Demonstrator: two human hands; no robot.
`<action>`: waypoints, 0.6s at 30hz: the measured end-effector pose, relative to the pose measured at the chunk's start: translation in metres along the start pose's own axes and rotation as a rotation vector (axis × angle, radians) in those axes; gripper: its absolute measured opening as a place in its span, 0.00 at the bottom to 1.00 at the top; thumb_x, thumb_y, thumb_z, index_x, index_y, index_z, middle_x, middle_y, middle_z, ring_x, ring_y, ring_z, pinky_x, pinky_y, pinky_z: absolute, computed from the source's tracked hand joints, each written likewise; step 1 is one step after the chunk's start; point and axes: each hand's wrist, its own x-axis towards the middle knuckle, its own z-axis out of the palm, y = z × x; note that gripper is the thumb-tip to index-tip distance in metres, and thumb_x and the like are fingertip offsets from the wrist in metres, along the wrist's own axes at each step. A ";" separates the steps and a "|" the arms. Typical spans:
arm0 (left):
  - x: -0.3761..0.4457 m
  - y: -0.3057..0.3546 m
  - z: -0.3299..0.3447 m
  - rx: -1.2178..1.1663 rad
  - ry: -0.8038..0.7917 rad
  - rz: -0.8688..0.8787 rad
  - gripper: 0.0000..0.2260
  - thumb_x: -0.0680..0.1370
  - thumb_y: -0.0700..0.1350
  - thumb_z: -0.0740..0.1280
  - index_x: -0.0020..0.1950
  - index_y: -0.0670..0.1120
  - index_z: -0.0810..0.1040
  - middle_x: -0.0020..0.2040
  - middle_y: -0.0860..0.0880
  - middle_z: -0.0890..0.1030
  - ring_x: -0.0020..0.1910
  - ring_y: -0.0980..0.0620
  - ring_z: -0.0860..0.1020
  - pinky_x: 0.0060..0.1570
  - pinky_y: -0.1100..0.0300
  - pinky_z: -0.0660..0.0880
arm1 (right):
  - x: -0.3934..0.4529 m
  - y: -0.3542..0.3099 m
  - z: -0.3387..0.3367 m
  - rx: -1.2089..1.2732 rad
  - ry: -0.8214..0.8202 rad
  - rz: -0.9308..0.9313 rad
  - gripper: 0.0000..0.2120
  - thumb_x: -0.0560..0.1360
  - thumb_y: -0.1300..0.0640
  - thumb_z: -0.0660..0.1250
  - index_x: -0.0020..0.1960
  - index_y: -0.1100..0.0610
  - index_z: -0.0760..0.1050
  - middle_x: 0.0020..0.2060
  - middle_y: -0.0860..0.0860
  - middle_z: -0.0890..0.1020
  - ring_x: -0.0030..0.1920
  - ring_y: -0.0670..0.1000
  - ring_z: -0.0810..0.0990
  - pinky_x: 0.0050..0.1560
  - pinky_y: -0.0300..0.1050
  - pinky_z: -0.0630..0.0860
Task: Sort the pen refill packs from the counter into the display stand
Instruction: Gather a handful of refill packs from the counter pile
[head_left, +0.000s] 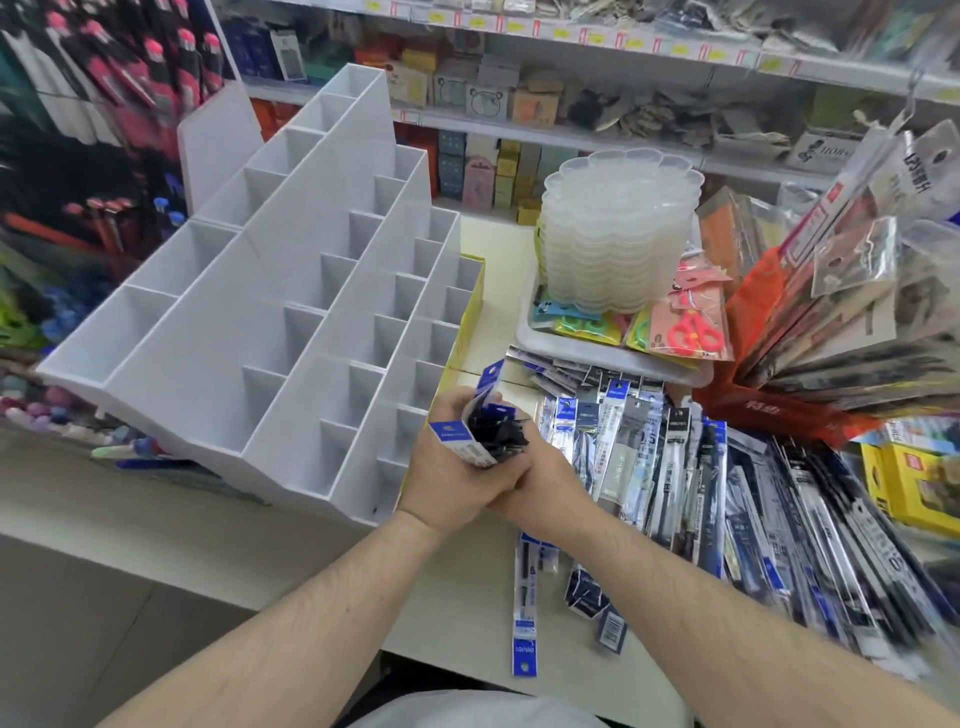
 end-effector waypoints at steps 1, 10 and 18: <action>-0.002 -0.005 0.001 -0.004 -0.007 -0.023 0.31 0.60 0.52 0.76 0.59 0.62 0.68 0.53 0.66 0.80 0.54 0.66 0.79 0.56 0.70 0.74 | 0.000 0.001 0.002 0.002 -0.015 0.008 0.39 0.69 0.63 0.75 0.71 0.43 0.61 0.51 0.24 0.74 0.50 0.20 0.71 0.48 0.20 0.66; 0.000 -0.015 0.003 0.005 -0.058 -0.109 0.30 0.65 0.35 0.80 0.52 0.62 0.70 0.46 0.69 0.80 0.49 0.75 0.76 0.50 0.79 0.68 | 0.008 0.005 0.012 -0.006 -0.090 0.037 0.35 0.61 0.41 0.65 0.67 0.50 0.75 0.52 0.36 0.81 0.52 0.27 0.76 0.48 0.22 0.68; -0.002 -0.023 -0.001 -0.068 -0.118 -0.200 0.38 0.61 0.36 0.82 0.61 0.60 0.70 0.55 0.55 0.81 0.55 0.61 0.80 0.55 0.67 0.75 | 0.002 0.007 0.010 0.028 -0.064 0.043 0.28 0.67 0.62 0.76 0.64 0.50 0.71 0.49 0.36 0.80 0.50 0.27 0.76 0.49 0.25 0.71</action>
